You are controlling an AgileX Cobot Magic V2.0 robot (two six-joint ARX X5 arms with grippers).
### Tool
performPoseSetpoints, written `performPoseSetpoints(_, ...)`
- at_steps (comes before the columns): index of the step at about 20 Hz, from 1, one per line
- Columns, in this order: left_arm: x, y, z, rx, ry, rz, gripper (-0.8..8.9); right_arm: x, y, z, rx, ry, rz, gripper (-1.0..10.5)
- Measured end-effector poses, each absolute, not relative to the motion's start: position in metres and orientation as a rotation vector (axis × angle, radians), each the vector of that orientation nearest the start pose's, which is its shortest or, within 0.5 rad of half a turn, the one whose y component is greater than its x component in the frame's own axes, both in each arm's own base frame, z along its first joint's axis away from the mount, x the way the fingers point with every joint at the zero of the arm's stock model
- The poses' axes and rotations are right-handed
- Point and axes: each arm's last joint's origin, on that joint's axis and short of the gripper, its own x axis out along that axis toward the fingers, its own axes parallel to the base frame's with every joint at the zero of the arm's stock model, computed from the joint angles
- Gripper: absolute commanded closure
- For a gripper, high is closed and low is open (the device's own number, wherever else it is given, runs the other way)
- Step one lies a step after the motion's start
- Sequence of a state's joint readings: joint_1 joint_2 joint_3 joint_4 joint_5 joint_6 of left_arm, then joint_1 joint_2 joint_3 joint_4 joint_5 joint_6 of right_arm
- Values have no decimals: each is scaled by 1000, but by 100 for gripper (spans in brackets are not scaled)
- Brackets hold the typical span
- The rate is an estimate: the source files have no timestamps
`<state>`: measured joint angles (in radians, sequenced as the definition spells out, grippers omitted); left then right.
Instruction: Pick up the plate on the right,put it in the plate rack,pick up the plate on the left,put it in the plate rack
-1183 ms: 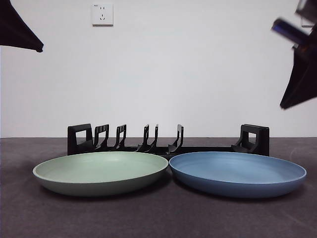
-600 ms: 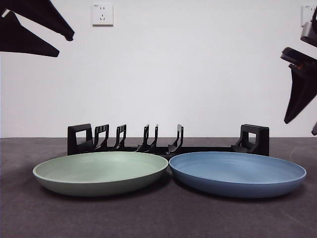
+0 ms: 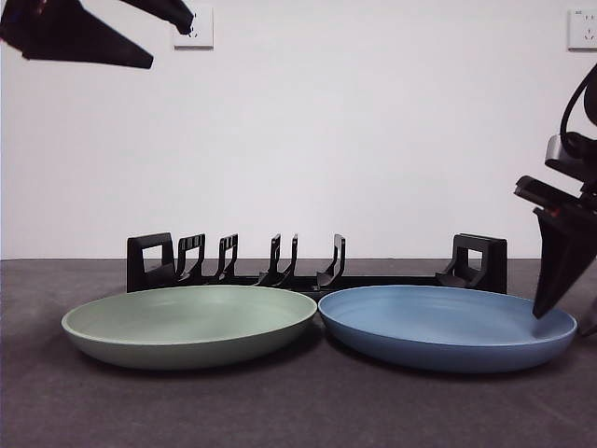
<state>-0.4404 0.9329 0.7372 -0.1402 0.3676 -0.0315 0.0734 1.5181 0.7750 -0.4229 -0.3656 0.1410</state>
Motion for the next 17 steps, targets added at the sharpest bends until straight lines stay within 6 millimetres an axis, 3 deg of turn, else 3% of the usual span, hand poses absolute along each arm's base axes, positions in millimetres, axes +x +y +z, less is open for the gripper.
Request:
performPoseSetpoints(2, 180, -99, 298, 22, 333, -773, 461, 264, 30, 154, 297, 1206, 304, 958)
performPoseSetpoints(8, 181, -113, 289, 127, 358, -831, 464, 263, 30, 155, 313, 1217, 292, 959)
performPoseSetpoints(14, 168, -154, 281, 333, 352, -1021, 471, 245, 31, 201, 361, 1083, 279, 959)
performPoseSetpoints(17, 156, -181, 280, 522, 321, -1049, 472, 242, 36, 210, 375, 1128, 288, 959)
